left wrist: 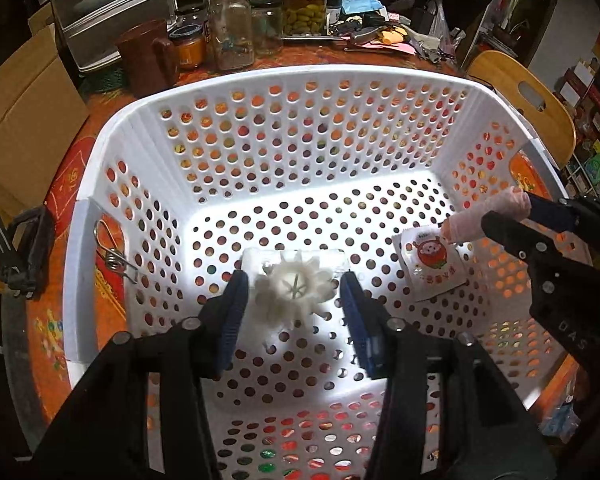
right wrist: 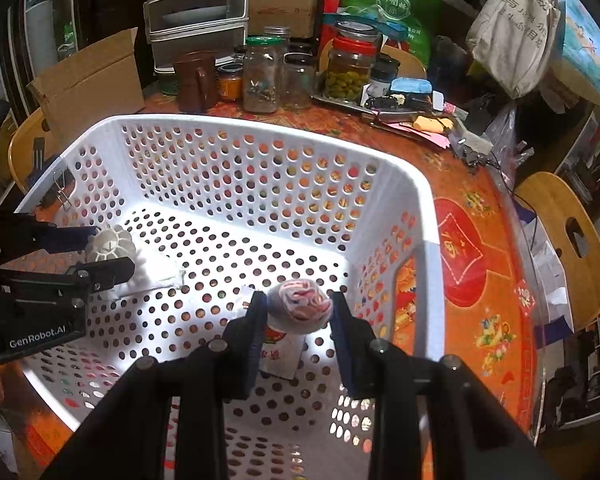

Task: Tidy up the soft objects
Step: 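Carry the ball and towel into the basket and open both tools, then grasp the green plastic packet with the left tool while the right tool grasps the black knit bundle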

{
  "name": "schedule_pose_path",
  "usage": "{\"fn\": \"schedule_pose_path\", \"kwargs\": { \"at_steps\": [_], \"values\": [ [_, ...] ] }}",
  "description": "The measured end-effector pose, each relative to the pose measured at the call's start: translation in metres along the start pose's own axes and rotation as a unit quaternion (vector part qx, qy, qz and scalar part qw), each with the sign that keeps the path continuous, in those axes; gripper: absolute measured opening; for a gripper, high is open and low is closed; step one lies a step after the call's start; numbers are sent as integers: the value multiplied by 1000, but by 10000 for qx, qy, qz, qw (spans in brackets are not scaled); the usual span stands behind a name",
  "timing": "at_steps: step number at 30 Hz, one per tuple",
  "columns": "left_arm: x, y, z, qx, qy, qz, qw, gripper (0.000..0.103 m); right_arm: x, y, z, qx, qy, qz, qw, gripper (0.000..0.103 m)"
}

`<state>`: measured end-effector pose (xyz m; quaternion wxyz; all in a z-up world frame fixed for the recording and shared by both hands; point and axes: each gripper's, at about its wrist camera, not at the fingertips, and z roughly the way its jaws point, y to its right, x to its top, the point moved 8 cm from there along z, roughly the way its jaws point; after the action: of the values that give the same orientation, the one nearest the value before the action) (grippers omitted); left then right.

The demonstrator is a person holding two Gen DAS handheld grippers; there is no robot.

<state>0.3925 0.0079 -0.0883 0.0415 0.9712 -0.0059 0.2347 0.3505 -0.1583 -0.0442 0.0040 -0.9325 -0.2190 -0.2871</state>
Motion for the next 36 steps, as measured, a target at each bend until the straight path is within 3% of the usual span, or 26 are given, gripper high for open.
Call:
{"fn": "schedule_pose_path", "kwargs": {
  "at_steps": [2,6,8,10,12,21,26,36],
  "values": [
    [0,0,-2,-24,47,-31,10000,63,0,1,-1,38,14,35,10000,31],
    [1,3,-11,-197,182,-27,9996,70,2,5,-8,155,126,190,9996,35],
    [0,7,-22,-272,313,25,9991,75,3,7,-15,173,221,254,9993,56],
    [-1,10,-36,-274,494,85,9984,87,4,9,-27,179,366,290,9987,71],
    [-1,9,-53,-193,724,69,9972,91,3,9,-42,194,510,284,9981,76],
    [-20,9,-146,128,1555,160,9876,103,-9,14,-106,60,1100,330,9934,95],
    [-39,6,-196,186,1920,189,9810,103,-19,17,-142,-12,1471,378,9884,103],
    [-95,-3,-265,233,2402,236,9702,103,-45,16,-193,-261,1892,389,9808,103]
  ]
}}
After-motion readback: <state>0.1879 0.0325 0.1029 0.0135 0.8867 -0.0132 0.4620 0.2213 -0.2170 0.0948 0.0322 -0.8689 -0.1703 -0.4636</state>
